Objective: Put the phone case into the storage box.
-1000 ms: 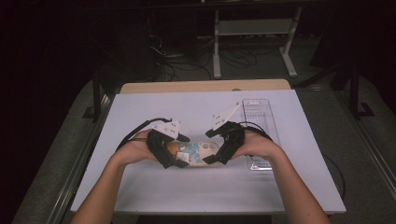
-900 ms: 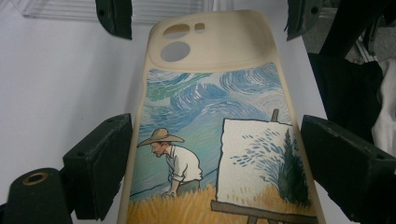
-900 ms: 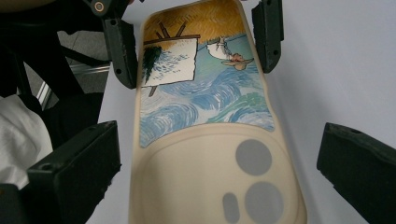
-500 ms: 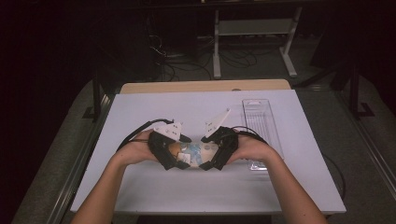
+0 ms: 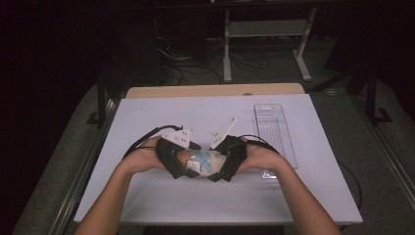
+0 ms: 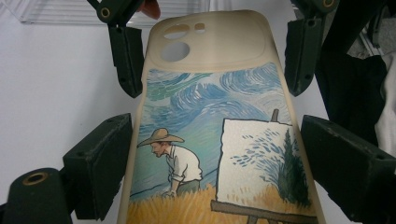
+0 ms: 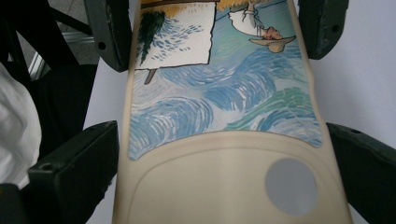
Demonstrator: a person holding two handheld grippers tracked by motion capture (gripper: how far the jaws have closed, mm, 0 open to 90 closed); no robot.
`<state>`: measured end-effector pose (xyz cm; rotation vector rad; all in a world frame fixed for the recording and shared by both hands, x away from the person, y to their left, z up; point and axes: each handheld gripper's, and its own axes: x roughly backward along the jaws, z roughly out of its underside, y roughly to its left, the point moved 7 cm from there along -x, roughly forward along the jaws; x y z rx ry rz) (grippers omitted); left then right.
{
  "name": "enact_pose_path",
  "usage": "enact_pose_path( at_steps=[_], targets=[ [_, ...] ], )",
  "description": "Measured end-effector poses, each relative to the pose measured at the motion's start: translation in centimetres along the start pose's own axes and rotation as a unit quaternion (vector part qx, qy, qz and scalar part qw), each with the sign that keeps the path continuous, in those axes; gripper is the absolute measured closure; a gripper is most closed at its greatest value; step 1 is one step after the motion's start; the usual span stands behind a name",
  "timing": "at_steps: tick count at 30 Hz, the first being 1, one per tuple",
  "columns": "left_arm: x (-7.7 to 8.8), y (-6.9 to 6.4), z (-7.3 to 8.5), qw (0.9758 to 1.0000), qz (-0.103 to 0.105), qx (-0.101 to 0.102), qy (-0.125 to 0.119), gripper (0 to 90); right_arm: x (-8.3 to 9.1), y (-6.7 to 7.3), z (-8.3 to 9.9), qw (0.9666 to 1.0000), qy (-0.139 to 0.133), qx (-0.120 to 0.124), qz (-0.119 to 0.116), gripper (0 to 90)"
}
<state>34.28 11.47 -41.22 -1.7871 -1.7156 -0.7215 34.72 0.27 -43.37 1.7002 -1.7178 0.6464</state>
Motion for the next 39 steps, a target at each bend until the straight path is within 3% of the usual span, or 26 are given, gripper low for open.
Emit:
enact_pose_path(
  at_steps=[11,26,30,34,39],
  targets=[
    [-0.1,0.0,0.0,1.0000,0.000,-0.002,0.001,11.5,-0.1,0.0,0.0,1.0000,0.003,0.007,0.001,7.2],
    [-0.3,-0.1,0.1,1.0000,0.004,-0.003,0.004,11.1,-0.1,0.2,0.0,0.9998,0.010,0.017,0.002,9.2],
    [-0.5,-0.1,0.2,0.9999,-0.007,-0.009,0.011,10.2,0.0,0.1,0.0,0.9998,0.009,0.020,0.005,9.3],
    [-0.3,-0.1,0.0,0.9999,-0.010,0.014,0.002,2.0,0.0,0.0,0.2,0.9997,0.017,0.015,0.005,9.6],
    [0.6,0.4,0.1,0.9994,-0.026,0.020,-0.008,0.0,0.1,-0.2,0.3,0.9998,0.017,0.009,0.010,9.9]
  ],
)
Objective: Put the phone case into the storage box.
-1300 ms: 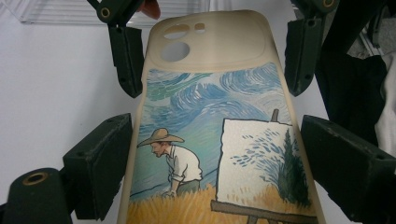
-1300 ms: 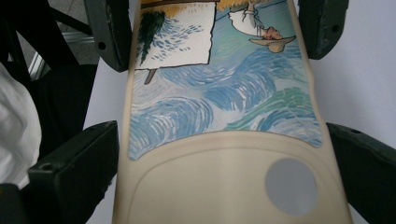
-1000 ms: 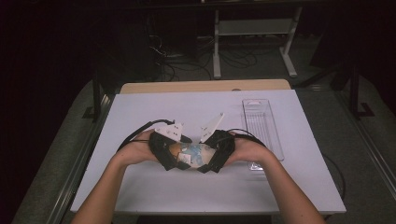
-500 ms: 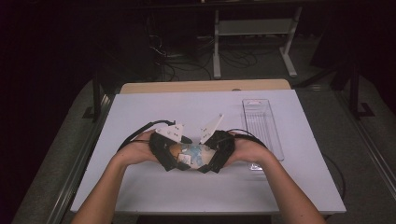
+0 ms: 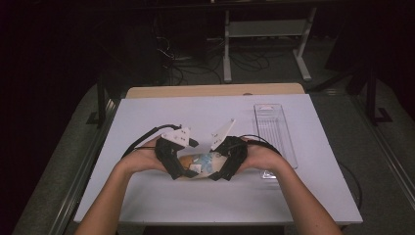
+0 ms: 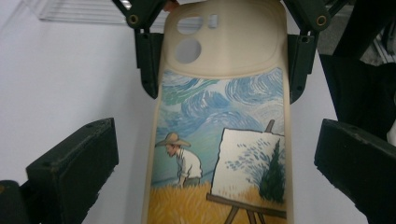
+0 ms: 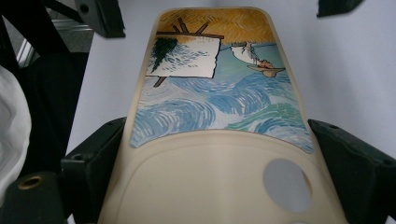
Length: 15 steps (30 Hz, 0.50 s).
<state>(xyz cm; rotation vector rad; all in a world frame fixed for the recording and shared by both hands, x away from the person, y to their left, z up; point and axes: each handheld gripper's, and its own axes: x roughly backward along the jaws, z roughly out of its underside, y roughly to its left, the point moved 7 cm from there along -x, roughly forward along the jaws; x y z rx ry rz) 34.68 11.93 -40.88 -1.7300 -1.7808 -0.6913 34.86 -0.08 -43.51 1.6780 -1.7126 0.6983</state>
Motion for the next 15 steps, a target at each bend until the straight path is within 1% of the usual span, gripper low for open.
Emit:
enact_pose_path(
  at_steps=[2,3,5,7,8,9,10,11,12,13,14,15],
  targets=[
    [0.4,0.0,0.1,0.9999,-0.007,0.014,-0.004,0.0,0.2,-0.1,0.1,1.0000,0.000,-0.005,0.001,10.0],
    [0.7,0.1,0.1,0.9998,-0.011,0.018,-0.006,0.0,0.3,-0.2,0.1,1.0000,-0.001,-0.006,0.005,10.0],
    [1.1,0.3,0.2,0.9996,-0.020,0.020,-0.008,0.0,0.5,-0.4,0.2,0.9999,-0.002,-0.009,0.009,10.0],
    [1.4,0.4,0.4,0.9992,-0.027,0.029,-0.008,0.0,0.7,-0.6,0.3,0.9998,-0.002,-0.012,0.016,10.1],
    [1.5,0.5,0.5,0.9990,-0.032,0.031,-0.007,0.0,0.8,-0.6,0.3,0.9997,-0.003,-0.016,0.017,10.1],
    [1.6,0.5,0.7,0.9987,-0.033,0.038,-0.006,0.0,0.9,-0.7,0.3,0.9996,-0.004,-0.020,0.020,10.2],
    [1.7,0.6,0.8,0.9985,-0.035,0.040,-0.009,0.0,1.0,-0.8,0.4,0.9995,-0.003,-0.022,0.022,10.2],
    [1.9,0.6,0.9,0.9986,-0.032,0.042,-0.009,0.0,1.1,-0.9,0.4,0.9994,-0.004,-0.025,0.025,10.2],
    [2.0,0.5,1.1,0.9983,-0.033,0.048,-0.009,0.0,1.1,-1.0,0.5,0.9992,-0.004,-0.026,0.029,10.2],
    [2.1,0.6,1.3,0.9981,-0.038,0.048,-0.007,0.0,1.2,-1.1,0.6,0.9991,-0.003,-0.028,0.030,10.3],
    [2.1,0.5,1.4,0.9976,-0.041,0.055,-0.009,0.0,1.3,-1.3,0.7,0.9989,-0.002,-0.032,0.033,10.2],
    [2.2,0.6,1.5,0.9974,-0.046,0.055,-0.008,0.0,1.4,-1.4,0.8,0.9987,-0.002,-0.036,0.037,10.2]
  ],
)
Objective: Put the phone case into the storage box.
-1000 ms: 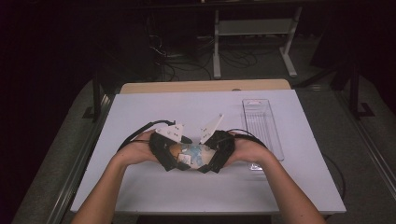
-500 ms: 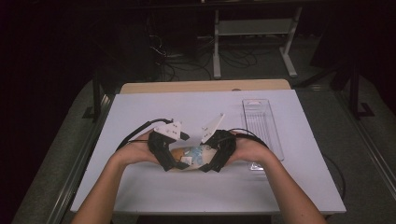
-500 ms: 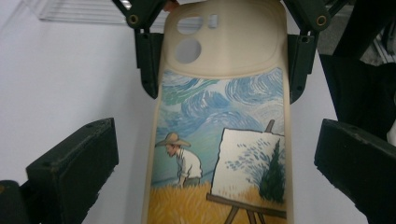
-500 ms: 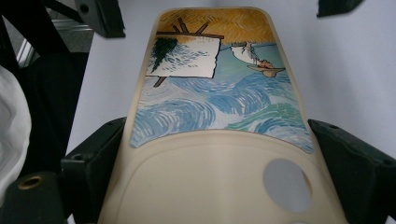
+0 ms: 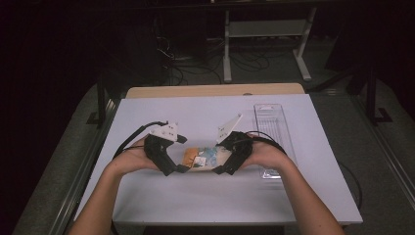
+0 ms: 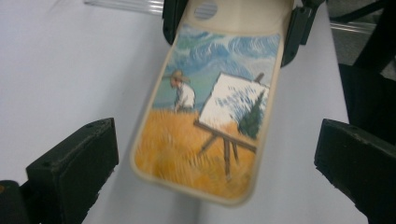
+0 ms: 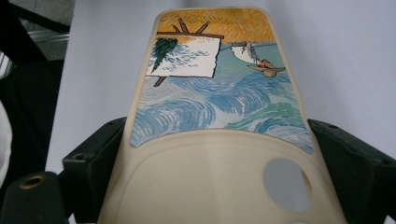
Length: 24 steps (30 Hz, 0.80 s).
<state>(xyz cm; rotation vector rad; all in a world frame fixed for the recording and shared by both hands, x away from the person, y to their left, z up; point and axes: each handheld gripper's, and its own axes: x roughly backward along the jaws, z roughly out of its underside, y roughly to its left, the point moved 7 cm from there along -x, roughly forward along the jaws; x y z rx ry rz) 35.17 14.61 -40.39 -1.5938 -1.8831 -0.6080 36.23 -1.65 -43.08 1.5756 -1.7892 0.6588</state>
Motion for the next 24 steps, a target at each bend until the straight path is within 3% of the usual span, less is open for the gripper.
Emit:
enact_pose_path(
  at_steps=[5,8,10,20,21,22,24],
  targets=[
    [0.3,0.2,0.5,0.9990,-0.027,0.032,-0.013,0.0,0.4,-0.7,0.5,0.9997,-0.004,-0.022,0.014,10.2],
    [0.5,0.5,1.1,0.9978,-0.050,0.043,-0.007,0.0,0.7,-1.1,0.7,0.9993,-0.005,-0.028,0.025,10.3],
    [0.6,0.8,1.4,0.9959,-0.070,0.056,-0.008,0.0,0.9,-1.3,0.8,0.9989,-0.010,-0.036,0.028,10.3],
    [0.2,0.7,3.2,0.9876,-0.127,0.091,-0.012,0.0,1.5,-2.3,1.5,0.9965,-0.011,-0.068,0.048,10.3],
    [0.0,0.6,3.2,0.9856,-0.131,0.105,-0.023,0.0,1.6,-2.3,1.5,0.9958,-0.012,-0.076,0.048,10.3],
    [0.1,0.7,3.5,0.9854,-0.136,0.101,-0.017,0.0,1.6,-2.3,1.5,0.9953,-0.013,-0.083,0.050,10.3],
    [0.0,0.5,3.7,0.9820,-0.146,0.116,-0.028,0.0,1.6,-2.5,1.6,0.9946,-0.014,-0.088,0.054,10.4]
  ],
)
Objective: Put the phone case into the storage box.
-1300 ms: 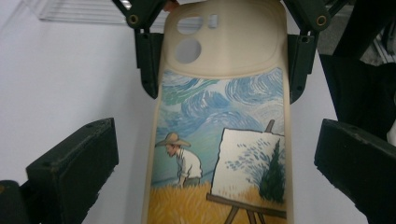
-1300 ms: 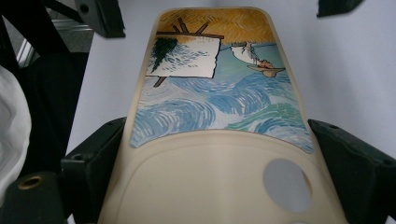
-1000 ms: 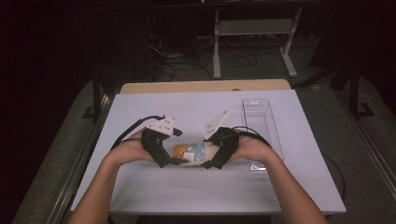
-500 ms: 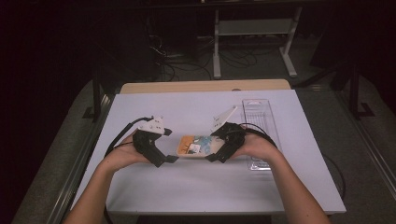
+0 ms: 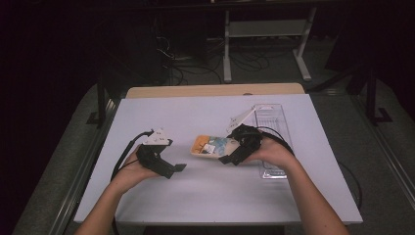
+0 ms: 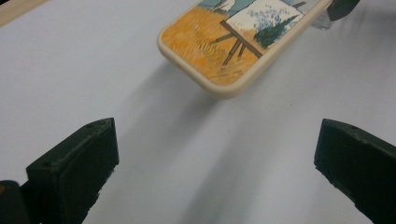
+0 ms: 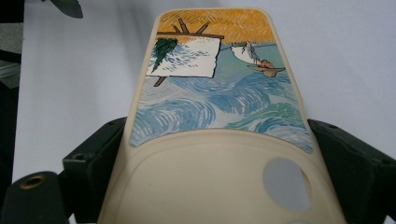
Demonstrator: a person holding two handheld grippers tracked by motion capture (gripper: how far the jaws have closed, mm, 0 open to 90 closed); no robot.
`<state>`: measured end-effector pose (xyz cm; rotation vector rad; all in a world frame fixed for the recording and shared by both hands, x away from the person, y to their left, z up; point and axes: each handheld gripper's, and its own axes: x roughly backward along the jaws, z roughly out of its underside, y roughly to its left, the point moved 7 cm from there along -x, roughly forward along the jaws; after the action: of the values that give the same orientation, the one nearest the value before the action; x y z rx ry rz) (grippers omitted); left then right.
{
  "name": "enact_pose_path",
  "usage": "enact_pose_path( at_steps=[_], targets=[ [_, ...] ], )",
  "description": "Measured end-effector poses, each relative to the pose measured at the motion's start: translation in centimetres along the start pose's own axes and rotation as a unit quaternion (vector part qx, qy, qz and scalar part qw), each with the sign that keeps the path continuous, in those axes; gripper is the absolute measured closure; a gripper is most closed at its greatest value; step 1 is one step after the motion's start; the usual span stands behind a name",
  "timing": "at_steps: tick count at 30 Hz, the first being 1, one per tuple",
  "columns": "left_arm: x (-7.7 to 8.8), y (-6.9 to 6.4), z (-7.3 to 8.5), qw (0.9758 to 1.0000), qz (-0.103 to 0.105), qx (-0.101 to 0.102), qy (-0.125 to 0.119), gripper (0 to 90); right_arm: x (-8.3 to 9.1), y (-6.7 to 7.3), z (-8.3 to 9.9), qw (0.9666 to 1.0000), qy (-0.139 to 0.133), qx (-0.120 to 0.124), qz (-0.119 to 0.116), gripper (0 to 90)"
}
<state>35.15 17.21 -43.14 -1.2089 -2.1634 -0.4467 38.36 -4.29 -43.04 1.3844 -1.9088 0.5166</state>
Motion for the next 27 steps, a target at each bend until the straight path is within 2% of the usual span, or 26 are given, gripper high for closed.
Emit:
enact_pose_path(
  at_steps=[3,4,6,10,12,14,15,16,17,19,20,22,24,25,26,27],
  targets=[
    [0.1,0.2,0.5,0.9998,-0.019,0.010,-0.004,0.0,0.0,-0.3,0.1,1.0000,-0.003,-0.003,0.004,10.4],
    [0.1,0.2,0.5,0.9993,-0.026,0.024,-0.013,0.0,0.1,-0.3,0.1,1.0000,-0.001,-0.008,0.005,10.4],
    [0.1,0.3,0.9,0.9987,-0.032,0.036,-0.016,0.1,0.0,-0.3,0.1,0.9999,-0.003,-0.014,0.007,10.4],
    [0.0,0.4,1.8,0.9974,-0.054,0.048,-0.004,0.1,-0.1,-0.5,0.2,0.9997,-0.006,-0.022,0.007,10.4],
    [0.0,0.5,2.2,0.9961,-0.059,0.066,-0.007,0.1,-0.2,-0.5,0.3,0.9996,-0.005,-0.027,0.007,10.4],
    [0.0,0.5,2.5,0.9953,-0.065,0.071,-0.011,0.1,-0.4,-0.5,0.3,0.9995,-0.002,-0.031,0.010,10.4],
    [0.0,0.7,2.6,0.9954,-0.069,0.066,-0.011,0.1,-0.4,-0.5,0.3,0.9995,0.000,-0.030,0.009,10.4],
    [0.0,0.5,2.7,0.9947,-0.068,0.076,-0.013,0.1,-0.4,-0.5,0.3,0.9995,0.000,-0.029,0.010,10.4],
    [0.0,0.5,2.8,0.9948,-0.068,0.075,-0.015,0.1,-0.5,-0.5,0.2,0.9995,0.001,-0.030,0.012,10.4],
    [-0.1,0.3,2.9,0.9938,-0.068,0.085,-0.022,0.1,-0.4,0.0,0.1,0.9985,0.001,-0.054,0.007,10.4],
    [-0.1,0.4,3.1,0.9941,-0.068,0.084,-0.013,0.0,-0.4,-0.2,0.1,0.9988,-0.001,-0.047,0.012,10.4],
    [-0.1,0.6,3.2,0.9935,-0.077,0.082,-0.017,0.0,-0.3,-0.1,0.0,0.9988,-0.003,-0.047,0.013,10.3],
    [-0.2,0.7,3.2,0.9930,-0.077,0.086,-0.024,0.0,-0.3,-0.1,-0.1,0.9989,-0.004,-0.046,0.013,10.4],
    [-0.1,0.7,3.3,0.9921,-0.077,0.096,-0.025,0.0,-0.2,-0.1,-0.1,0.9989,-0.005,-0.046,0.012,10.3],
    [-0.2,0.8,3.4,0.9928,-0.076,0.088,-0.028,0.0,-0.2,-0.2,-0.1,0.9992,-0.005,-0.037,0.012,10.4],
    [-0.2,0.8,3.3,0.9923,-0.075,0.093,-0.033,0.0,-0.2,-0.3,-0.1,0.9995,-0.008,-0.027,0.017,10.4]
  ],
)
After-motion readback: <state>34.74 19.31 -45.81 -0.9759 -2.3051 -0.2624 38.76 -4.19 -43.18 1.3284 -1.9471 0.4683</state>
